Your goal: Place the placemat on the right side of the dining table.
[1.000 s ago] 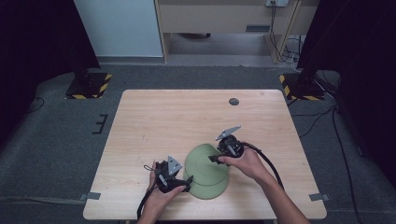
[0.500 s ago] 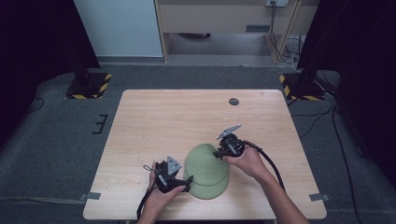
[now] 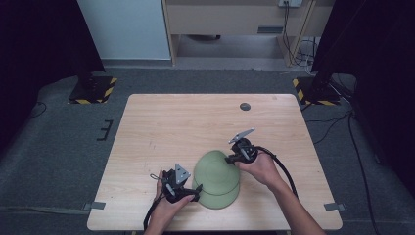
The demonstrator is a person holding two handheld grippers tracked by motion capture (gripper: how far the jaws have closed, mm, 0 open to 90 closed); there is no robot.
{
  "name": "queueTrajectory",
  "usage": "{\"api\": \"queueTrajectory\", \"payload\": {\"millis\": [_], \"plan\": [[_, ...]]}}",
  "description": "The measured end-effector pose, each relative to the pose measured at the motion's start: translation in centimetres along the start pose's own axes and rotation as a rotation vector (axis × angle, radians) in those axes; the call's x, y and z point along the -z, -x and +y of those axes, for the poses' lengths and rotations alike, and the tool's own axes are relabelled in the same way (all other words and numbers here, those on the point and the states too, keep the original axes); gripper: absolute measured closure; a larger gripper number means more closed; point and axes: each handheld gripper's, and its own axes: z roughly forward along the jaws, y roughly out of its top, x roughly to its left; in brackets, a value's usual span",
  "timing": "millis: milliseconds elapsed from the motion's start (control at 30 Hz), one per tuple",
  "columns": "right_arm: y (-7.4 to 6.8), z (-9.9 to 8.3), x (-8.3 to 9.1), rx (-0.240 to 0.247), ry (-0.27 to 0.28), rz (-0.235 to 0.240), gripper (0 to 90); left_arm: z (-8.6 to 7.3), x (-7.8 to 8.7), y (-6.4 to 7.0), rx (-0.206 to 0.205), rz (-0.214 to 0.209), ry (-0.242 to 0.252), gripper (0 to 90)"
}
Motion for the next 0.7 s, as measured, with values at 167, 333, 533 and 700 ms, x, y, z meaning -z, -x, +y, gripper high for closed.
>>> {"api": "queueTrajectory", "payload": {"millis": [167,333,533,700], "plan": [[0.1,0.2,0.6,-0.020,-0.028,-0.004,85.6,0.0,0.0,-0.1,0.002,-0.007,-0.004,0.2],[0.7,0.4,1.6,-0.039,-0.002,-0.006,85.7,0.0,0.0,-0.1,0.003,-0.007,-0.003,0.3],[0.8,0.5,3.1,-0.037,0.022,-0.002,85.7,0.0,-0.1,-0.2,0.014,-0.014,-0.007,0.3],[0.8,0.7,4.4,-0.051,0.065,0.017,85.8,0.0,0.1,-0.2,0.010,-0.009,-0.006,1.4]]}}
